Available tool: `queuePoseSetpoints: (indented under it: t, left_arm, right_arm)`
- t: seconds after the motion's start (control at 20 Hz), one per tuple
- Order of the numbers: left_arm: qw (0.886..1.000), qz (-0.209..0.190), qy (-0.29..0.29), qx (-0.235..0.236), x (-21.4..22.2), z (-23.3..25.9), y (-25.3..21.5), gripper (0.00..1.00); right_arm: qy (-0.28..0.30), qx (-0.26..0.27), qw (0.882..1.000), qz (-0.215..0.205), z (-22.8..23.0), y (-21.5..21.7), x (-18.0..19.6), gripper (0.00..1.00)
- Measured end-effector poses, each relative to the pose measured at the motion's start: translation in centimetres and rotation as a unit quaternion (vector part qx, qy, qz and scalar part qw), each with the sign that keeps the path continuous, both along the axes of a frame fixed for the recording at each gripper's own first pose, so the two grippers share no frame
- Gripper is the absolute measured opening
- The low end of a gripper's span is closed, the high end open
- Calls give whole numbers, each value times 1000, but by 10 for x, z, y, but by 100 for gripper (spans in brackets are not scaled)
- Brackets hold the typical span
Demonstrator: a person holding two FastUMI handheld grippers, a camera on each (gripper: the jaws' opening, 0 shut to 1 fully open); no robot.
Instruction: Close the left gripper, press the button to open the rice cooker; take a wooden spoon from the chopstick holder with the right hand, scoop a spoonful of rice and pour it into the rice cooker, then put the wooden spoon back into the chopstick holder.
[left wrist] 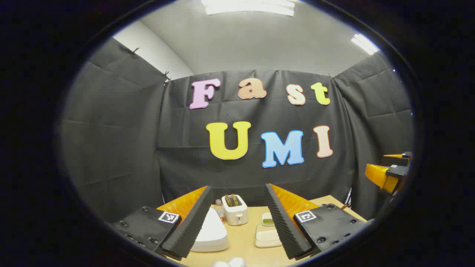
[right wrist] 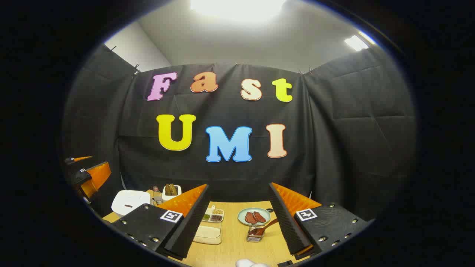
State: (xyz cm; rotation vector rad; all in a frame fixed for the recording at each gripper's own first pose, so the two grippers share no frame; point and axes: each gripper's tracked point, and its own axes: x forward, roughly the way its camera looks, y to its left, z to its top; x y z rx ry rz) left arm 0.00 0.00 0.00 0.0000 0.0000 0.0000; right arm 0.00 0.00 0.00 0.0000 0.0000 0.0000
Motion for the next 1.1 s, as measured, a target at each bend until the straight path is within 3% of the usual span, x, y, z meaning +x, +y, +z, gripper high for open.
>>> queuePoseSetpoints:
  t: [1.05,1.1]
  left_arm:
    - [1000,-5,2,-12,10,-1,6,96]
    - [1000,-4,2,-11,10,-1,10,87]
  right_arm:
    - [8,-7,1000,-10,-3,1,4,95]
    - [8,-6,1000,-10,-3,2,4,95]
